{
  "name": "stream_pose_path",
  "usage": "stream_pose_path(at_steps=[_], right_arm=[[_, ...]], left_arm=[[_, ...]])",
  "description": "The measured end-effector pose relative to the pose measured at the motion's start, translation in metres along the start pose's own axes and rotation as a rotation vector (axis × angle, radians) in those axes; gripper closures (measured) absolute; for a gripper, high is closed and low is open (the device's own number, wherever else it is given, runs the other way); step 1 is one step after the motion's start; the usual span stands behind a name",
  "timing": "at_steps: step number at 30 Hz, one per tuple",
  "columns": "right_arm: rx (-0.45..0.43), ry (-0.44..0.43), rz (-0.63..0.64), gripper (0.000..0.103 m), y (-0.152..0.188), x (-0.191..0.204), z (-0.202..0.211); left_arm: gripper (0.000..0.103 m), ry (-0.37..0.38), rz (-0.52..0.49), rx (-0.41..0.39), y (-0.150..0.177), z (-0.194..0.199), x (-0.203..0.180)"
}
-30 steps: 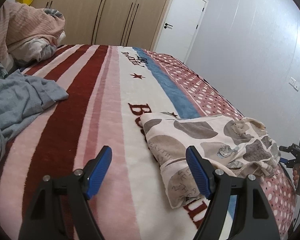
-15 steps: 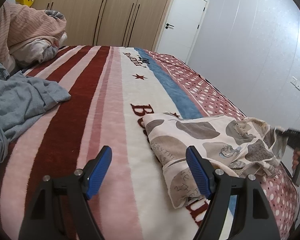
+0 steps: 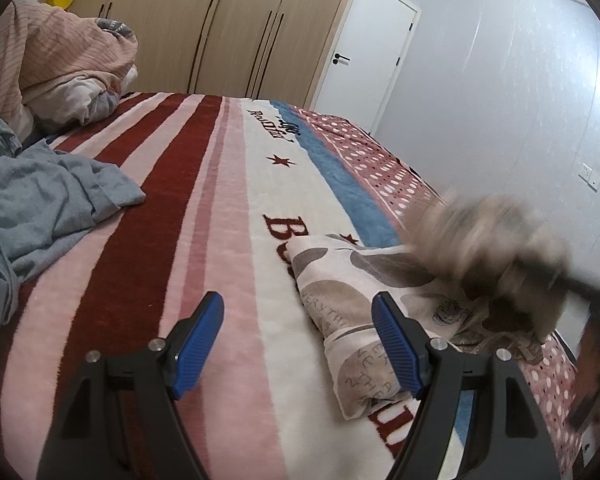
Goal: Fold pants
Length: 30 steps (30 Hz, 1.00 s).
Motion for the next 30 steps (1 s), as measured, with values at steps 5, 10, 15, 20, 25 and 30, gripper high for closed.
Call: stream_pose_path(at_steps=[5, 10, 15, 20, 25, 30], right_arm=[[0.18, -0.039, -0.018, 0.087, 0.055, 0.011, -0.041], [0.013, -0.094, -0.001, 0.042, 0.05, 0.001, 0.019], [-0.156, 0.072, -0.098, 0.038, 0.039, -0.065, 0.066], [-0.202, 0.261, -0.233, 0.038, 0.066, -0.141, 0.08], [-0.286, 0.202, -0.293, 0.038, 0.068, -0.157, 0.102], [-0.264, 0.243, -0.272, 0.039, 0.064, -0.155, 0.09]], left_arm=[[0.03, 0.015, 0.008, 0.014, 0.0, -0.002, -0.002], [0.03, 0.043, 0.01, 0.048, -0.002, -0.003, -0.019], [0.02, 0.153, -0.001, 0.096, -0.01, -0.005, -0.067], [0.019, 0.099, -0.058, 0.188, -0.004, -0.036, -0.117], [0.019, 0.041, -0.065, 0.274, 0.014, -0.056, -0.129], [0.017, 0.069, -0.057, 0.281, 0.022, -0.04, -0.131]])
Point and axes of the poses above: each gripper's, at about its wrist camera, not at the fingertips, and z roughly against the way its jaws point, x to its left, y to its underside, the point moved 5 cm from there along -z, roughly the way its jaws point
